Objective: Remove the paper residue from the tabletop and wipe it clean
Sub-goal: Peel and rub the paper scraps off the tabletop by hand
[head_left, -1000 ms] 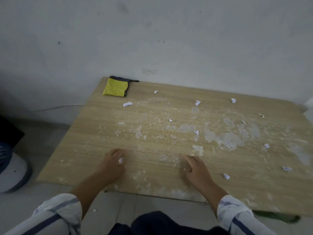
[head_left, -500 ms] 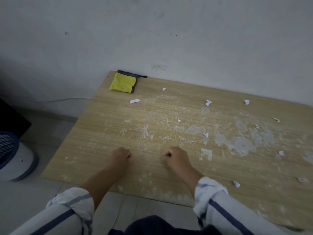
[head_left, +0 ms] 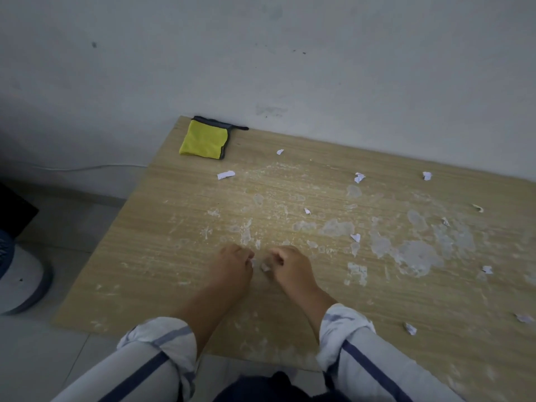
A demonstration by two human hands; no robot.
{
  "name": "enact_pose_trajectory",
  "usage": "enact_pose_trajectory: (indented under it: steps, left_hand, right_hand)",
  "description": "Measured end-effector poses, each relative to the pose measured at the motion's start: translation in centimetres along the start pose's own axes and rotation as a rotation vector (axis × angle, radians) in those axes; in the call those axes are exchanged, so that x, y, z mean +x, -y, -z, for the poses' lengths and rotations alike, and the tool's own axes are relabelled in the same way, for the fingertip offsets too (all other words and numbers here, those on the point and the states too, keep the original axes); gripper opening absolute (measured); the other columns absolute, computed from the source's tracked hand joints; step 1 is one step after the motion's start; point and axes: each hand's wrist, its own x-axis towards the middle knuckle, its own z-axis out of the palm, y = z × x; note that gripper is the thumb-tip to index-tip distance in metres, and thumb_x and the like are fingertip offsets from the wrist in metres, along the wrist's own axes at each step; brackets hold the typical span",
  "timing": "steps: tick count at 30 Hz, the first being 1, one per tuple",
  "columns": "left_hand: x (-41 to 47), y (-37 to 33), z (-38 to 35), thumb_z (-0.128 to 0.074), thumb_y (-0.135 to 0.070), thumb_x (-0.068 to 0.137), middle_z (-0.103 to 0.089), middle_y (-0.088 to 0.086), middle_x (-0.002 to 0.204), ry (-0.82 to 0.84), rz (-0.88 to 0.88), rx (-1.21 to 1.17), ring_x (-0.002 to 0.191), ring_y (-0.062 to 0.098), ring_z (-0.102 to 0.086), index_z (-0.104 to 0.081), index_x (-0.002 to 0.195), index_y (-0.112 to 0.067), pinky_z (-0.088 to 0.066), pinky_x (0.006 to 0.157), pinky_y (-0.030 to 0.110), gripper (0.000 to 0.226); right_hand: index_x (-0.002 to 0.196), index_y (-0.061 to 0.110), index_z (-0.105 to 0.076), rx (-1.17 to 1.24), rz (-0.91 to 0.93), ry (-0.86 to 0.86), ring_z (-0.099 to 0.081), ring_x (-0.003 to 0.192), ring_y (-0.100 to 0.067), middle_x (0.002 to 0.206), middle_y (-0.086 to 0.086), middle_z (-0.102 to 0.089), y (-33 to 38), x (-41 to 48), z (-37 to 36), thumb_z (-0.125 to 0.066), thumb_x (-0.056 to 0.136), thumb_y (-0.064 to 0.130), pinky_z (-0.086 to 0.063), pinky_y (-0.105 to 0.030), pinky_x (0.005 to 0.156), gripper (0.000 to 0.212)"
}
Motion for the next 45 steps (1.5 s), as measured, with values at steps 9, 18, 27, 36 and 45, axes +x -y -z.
enact_pose_trajectory:
  steps: [9,18,27,36,45]
  left_hand:
    - [2.3,-1.5,0.0,-0.044,-0.021,0.091,-0.059,0.005,0.116,-0.025,-0.001,-0.003,0.108,0.022,-0.051,-0.058,0.12,-0.015,-0.042,0.088,0.033,0.032]
    - [9.4,-9.6,-3.0,-0.044,-0.013,0.093,-0.047,0.005,0.133,0.051,-0.183,-0.011,0.121,0.024,-0.042,-0.05,0.131,-0.013,-0.039,0.095,0.035,0.038]
    - [13.6,-12.2,-5.0,-0.051,0.007,0.084,-0.055,0.01,0.113,0.132,-0.291,0.287,0.107,0.024,-0.048,-0.062,0.111,-0.007,-0.047,0.084,0.032,0.032]
    - [10.8,-8.5,-0.8,-0.055,-0.016,0.086,-0.062,0.0,0.086,0.197,-0.088,0.01,0.079,0.015,-0.056,-0.064,0.089,-0.013,-0.039,0.066,0.024,0.01]
    - [4.3,-1.3,2.7,-0.061,-0.017,0.085,-0.063,0.002,0.096,0.211,0.021,0.022,0.088,0.016,-0.058,-0.069,0.095,-0.014,-0.037,0.071,0.022,0.013]
  right_hand:
    - [0.134,0.012,-0.044,-0.257,-0.39,-0.269,-0.026,0.135,-0.029,0.148,-0.008,-0.031,-8.6,2.7,8.2,-0.046,0.089,0.007,-0.028,-0.04,0.109,0.046]
    - [0.115,-0.001,-0.059,-0.38,-0.138,-0.131,-0.047,0.111,-0.029,0.121,-0.016,-0.057,-11.0,2.7,8.6,-0.042,0.088,-0.005,-0.038,-0.03,0.095,0.032]
    - [0.101,0.004,-0.065,-0.371,-0.097,-0.118,-0.052,0.097,-0.024,0.101,-0.012,-0.06,-11.4,3.5,9.4,-0.044,0.089,0.003,-0.04,-0.025,0.079,0.025]
    - [0.09,0.003,-0.07,-0.02,0.008,-0.043,-0.057,0.083,-0.02,0.092,-0.009,-0.064,-6.4,3.9,6.6,-0.053,0.085,0.003,-0.033,-0.017,0.067,0.017]
    - [0.092,-0.001,-0.069,0.08,0.152,0.188,-0.057,0.089,-0.03,0.096,-0.019,-0.062,-1.0,2.3,1.2,-0.053,0.086,0.007,-0.044,-0.031,0.078,0.019]
